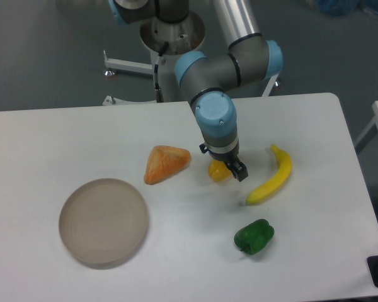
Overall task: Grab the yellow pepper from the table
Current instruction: 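Close the gripper fingers around the yellow pepper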
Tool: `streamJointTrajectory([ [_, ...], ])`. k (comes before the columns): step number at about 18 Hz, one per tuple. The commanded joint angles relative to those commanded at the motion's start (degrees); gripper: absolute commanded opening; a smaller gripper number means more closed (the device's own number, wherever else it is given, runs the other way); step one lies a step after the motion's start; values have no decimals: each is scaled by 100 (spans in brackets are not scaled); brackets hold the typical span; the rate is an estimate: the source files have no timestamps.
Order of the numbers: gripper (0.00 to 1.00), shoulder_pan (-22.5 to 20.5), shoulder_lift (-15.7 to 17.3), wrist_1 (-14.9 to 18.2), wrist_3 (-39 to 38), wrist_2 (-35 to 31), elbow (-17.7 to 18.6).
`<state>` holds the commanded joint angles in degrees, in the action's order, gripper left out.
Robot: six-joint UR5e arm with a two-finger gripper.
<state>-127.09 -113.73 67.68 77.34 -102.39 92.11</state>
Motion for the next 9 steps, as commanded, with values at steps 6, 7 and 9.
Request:
streamJointTrajectory([
  [6,100,0,-9,-9,-9,0,114],
  [7,100,0,-9,-9,-9,-9,149],
  [9,100,0,0,-9,-9,-9,193],
])
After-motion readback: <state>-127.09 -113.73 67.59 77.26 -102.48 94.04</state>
